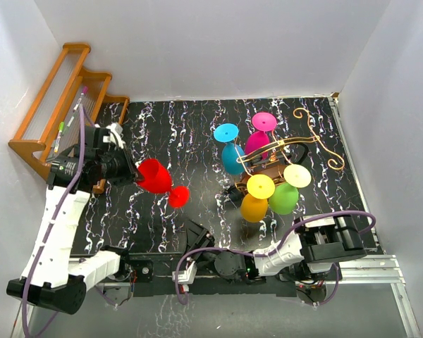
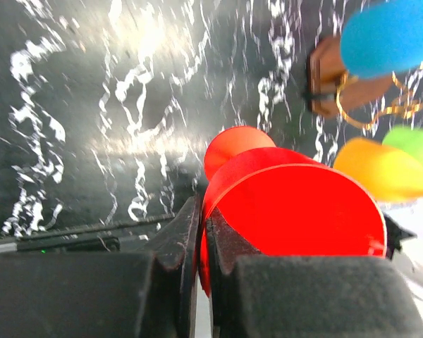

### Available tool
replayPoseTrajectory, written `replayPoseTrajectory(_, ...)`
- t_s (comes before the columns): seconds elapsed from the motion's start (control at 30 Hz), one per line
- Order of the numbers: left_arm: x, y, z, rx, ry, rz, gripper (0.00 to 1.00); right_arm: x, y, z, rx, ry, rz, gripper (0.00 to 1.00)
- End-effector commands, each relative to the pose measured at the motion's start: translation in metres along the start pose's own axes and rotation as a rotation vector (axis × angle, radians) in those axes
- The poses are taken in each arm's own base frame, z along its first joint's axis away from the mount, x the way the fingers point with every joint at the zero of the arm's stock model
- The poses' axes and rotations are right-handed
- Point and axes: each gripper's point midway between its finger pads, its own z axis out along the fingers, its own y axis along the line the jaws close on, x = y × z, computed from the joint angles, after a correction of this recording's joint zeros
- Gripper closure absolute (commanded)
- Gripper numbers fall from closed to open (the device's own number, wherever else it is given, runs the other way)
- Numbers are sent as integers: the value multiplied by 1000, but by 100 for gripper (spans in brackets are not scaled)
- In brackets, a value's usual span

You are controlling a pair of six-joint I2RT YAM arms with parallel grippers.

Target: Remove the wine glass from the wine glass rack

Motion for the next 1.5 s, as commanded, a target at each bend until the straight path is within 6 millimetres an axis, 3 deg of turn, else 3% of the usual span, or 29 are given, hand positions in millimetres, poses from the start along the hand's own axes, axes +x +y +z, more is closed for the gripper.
replayPoseTrajectory(0.0,-64,1,-19,-102,-252,26,100,4,-13,-3,19,42,141,37)
replayPoseTrajectory(0.07,-85,1,-14,-129,-300,32,100,7,-10,-6,8,66,159,37)
replayPoseTrajectory(0.2,-122,6,19,-193,-335,58,100,11,-8,-10,-5,123,191,37)
replayPoseTrajectory(0.5,-191,41,94,-387,-341,86,100,10,-22,-11,-21,190,397,39)
replayPoseTrajectory(0.6,-209,55,109,-423,-350,68,100,12,-22,-14,-36,213,423,40)
replayPoseTrajectory(0.77,-234,87,117,-520,-388,37,99,18,-25,-19,-29,239,468,40)
replayPoseTrajectory(1.0,-238,111,135,-555,-342,25,94,23,-33,-24,-15,259,553,40)
replayPoseTrajectory(1.17,-231,117,139,-561,-297,18,75,24,-40,-25,-4,260,597,40)
replayPoseTrajectory(1.33,-230,118,126,-569,-305,13,63,23,-46,-24,6,264,631,40)
replayPoseTrajectory(1.47,-233,109,102,-556,-350,12,61,23,-51,-24,10,265,654,40)
